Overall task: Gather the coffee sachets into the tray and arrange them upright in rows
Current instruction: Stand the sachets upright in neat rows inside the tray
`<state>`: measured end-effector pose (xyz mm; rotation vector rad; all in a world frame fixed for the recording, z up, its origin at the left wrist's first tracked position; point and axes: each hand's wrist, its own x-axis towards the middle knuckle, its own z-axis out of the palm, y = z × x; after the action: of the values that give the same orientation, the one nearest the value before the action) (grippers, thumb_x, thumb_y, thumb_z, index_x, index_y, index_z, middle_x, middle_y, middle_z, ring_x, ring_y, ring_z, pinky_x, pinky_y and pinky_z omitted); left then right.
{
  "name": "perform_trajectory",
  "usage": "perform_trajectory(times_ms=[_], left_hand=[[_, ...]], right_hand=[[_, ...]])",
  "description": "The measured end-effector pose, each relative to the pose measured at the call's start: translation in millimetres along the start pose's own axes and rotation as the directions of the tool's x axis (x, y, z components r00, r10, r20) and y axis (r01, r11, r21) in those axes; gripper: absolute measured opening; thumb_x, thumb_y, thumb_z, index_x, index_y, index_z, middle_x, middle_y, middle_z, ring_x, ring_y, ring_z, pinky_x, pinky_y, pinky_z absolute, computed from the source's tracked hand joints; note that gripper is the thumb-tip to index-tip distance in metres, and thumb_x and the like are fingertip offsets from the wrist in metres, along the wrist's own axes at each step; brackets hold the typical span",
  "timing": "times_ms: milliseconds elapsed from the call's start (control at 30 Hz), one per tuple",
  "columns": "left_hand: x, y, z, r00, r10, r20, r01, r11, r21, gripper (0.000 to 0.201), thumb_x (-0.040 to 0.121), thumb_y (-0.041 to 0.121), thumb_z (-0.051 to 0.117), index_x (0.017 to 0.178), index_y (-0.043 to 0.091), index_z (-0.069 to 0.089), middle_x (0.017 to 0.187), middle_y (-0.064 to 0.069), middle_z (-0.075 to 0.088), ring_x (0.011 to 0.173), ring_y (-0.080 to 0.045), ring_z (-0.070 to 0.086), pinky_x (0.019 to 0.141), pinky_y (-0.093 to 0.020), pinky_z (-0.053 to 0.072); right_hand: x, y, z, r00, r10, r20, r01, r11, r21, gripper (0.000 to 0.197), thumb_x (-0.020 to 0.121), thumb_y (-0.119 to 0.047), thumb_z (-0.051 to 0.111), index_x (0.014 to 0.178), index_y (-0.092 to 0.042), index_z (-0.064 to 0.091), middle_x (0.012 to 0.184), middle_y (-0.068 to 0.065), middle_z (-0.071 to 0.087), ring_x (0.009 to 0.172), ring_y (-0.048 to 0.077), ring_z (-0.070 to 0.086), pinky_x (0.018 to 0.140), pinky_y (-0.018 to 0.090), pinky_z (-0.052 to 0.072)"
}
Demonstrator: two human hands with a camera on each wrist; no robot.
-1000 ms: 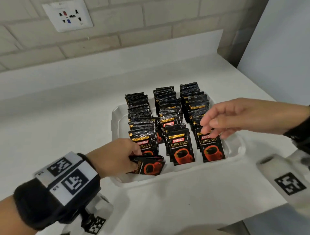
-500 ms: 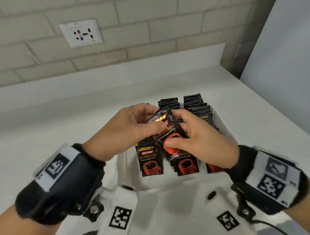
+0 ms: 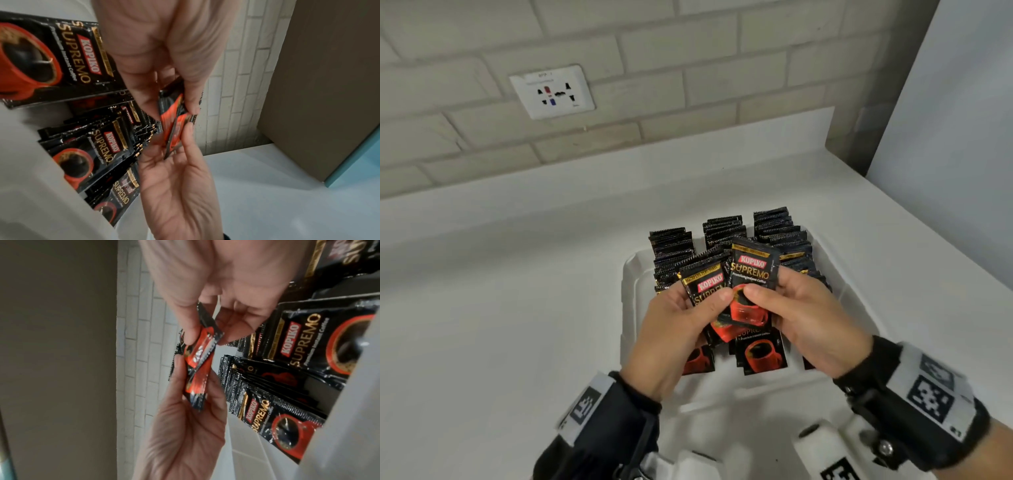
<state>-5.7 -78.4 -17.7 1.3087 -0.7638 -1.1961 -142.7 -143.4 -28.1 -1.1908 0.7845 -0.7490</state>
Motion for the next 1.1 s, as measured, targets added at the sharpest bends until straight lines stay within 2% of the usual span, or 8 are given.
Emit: perform_trajectory(times_ms=[133,333,467,533,667,800,933,1100], left_hand=[[-1,-1,-2,0.999,0.036,0.02,-0.035,0.999,-0.008,0.036,0.063,0.02,0.067,0.098,0.01,0.066,0.089,-0.007,0.074,0.079,-0.019,0.07,0.073,-0.031,0.058],[-4,10,-10,0.987,0.07,0.143,-0.109,0.952,0.286,0.036,0.071,0.037,0.058,0.098,0.015,0.065,0.081,-0.004,0.073,0.074,-0.02,0.07,0.075,-0.029,0.056],[-5,20,-20,0.969,0.131,0.207,-0.219,0.845,0.488,0.037,0.082,0.036,0.051,0.114,0.02,0.061,0.103,0.002,0.071,0.093,-0.012,0.067,0.083,-0.024,0.052],[-5,20,-27,0.977,0.124,0.172,-0.195,0.842,0.503,0.029,0.088,0.028,0.052,0.116,0.021,0.058,0.106,0.004,0.069,0.096,-0.008,0.066,0.084,-0.024,0.052],[-8,12,-41,0.99,0.061,0.127,-0.118,0.851,0.512,0.021,0.093,0.016,0.048,0.11,0.028,0.053,0.103,0.003,0.068,0.093,-0.005,0.065,0.083,-0.021,0.052],[-8,3,-45,0.99,-0.029,0.139,-0.053,0.831,0.553,0.025,0.095,0.01,0.042,0.106,0.031,0.048,0.102,0.0,0.066,0.093,-0.011,0.065,0.085,-0.025,0.052],[-7,-7,-49,0.984,-0.082,0.155,-0.05,0.715,0.697,0.017,0.093,0.008,0.048,0.102,0.022,0.049,0.102,-0.005,0.062,0.091,-0.012,0.063,0.083,-0.025,0.052],[-3,-12,-55,0.995,-0.025,0.093,-0.065,0.538,0.841,0.023,0.088,0.012,0.059,0.094,0.029,0.045,0.088,0.014,0.059,0.074,0.001,0.056,0.06,-0.006,0.04]], right_hand=[[-1,0,-3,0.999,0.017,0.038,-0.02,0.998,0.065,0.028,0.078,-0.002,0.06,0.102,-0.016,0.062,0.096,0.004,0.072,0.088,0.017,0.068,0.071,0.027,0.056],[0,-10,0,0.998,-0.044,0.053,0.054,0.979,-0.194,0.038,0.077,-0.004,0.067,0.108,-0.023,0.057,0.104,0.004,0.068,0.094,0.019,0.067,0.085,0.039,0.054],[2,-27,-2,0.982,-0.149,0.12,0.184,0.908,-0.377,0.037,0.075,-0.007,0.07,0.096,-0.033,0.055,0.093,-0.011,0.067,0.08,-0.005,0.064,0.07,0.012,0.051],[3,-35,-9,0.98,-0.148,0.135,0.195,0.858,-0.475,0.034,0.076,-0.009,0.07,0.092,-0.035,0.054,0.087,-0.014,0.067,0.078,-0.006,0.063,0.069,0.008,0.048],[2,-41,-27,0.985,0.012,0.172,0.101,0.771,-0.629,0.043,0.077,-0.004,0.069,0.095,-0.034,0.044,0.089,-0.003,0.064,0.058,0.004,0.061,0.051,0.021,0.051],[1,-41,-36,0.972,0.089,0.219,0.115,0.629,-0.769,0.062,0.08,-0.002,0.066,0.107,-0.049,0.037,0.098,0.012,0.063,0.054,0.029,0.059,0.054,0.044,0.052],[2,-35,-35,0.942,0.118,0.315,0.238,0.43,-0.871,0.026,0.088,-0.02,0.06,0.093,-0.042,0.047,0.101,0.0,0.064,0.049,0.0,0.052,0.052,0.015,0.043],[12,-23,-30,0.921,0.215,0.325,0.274,0.237,-0.932,0.031,0.085,-0.024,0.064,0.07,-0.036,0.04,0.081,-0.014,0.052,0.068,-0.001,0.047,0.06,0.013,0.036]])
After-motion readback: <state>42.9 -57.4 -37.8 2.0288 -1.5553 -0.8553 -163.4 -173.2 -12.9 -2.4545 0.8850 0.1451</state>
